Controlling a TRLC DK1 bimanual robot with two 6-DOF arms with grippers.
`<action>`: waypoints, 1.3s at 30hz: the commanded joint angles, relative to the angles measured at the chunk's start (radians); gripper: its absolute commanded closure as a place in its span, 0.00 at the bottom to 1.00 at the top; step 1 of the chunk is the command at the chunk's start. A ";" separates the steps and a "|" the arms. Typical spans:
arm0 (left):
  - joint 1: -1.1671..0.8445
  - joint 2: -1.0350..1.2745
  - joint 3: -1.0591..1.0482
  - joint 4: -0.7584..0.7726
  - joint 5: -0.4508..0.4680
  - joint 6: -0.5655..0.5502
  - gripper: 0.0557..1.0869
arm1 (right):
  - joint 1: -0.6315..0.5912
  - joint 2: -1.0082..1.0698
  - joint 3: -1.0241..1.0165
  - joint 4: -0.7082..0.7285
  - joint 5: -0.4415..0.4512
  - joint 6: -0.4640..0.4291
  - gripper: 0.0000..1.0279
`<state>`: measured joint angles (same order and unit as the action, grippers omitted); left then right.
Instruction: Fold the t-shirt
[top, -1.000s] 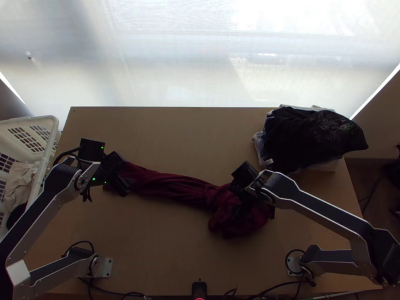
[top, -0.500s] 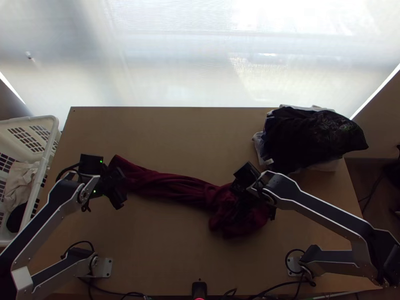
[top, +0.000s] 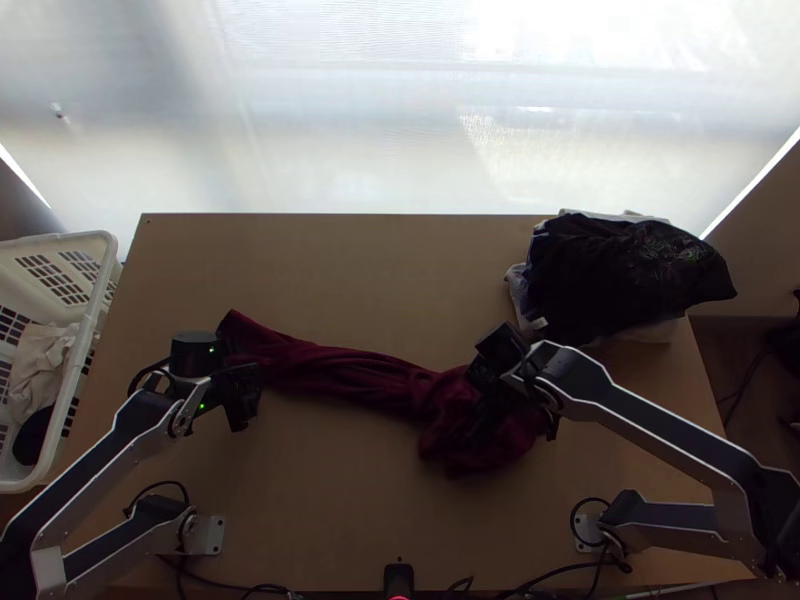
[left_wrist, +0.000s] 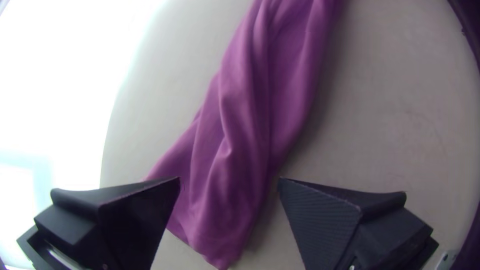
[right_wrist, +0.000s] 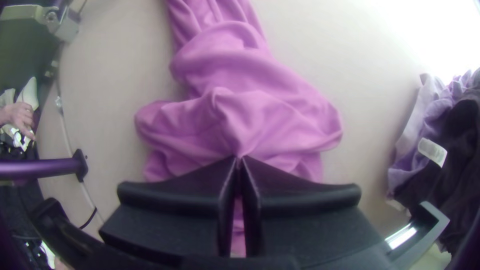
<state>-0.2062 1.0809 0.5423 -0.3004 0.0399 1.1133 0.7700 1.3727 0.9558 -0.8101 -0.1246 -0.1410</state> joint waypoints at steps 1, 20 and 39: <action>0.037 0.051 0.018 0.067 0.000 0.062 0.10 | -0.005 -0.018 -0.011 -0.004 -0.006 0.000 0.97; 0.091 0.129 -0.033 0.064 0.046 0.080 0.92 | -0.031 -0.017 0.041 -0.001 -0.010 -0.002 0.97; 0.445 -0.058 0.739 -0.687 0.117 0.022 0.95 | -0.219 -0.284 0.400 -0.247 -0.015 -0.088 0.97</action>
<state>0.1062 1.0840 1.0634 -0.8467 0.1181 1.1522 0.6914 1.1828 1.2144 -1.0164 -0.1406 -0.2146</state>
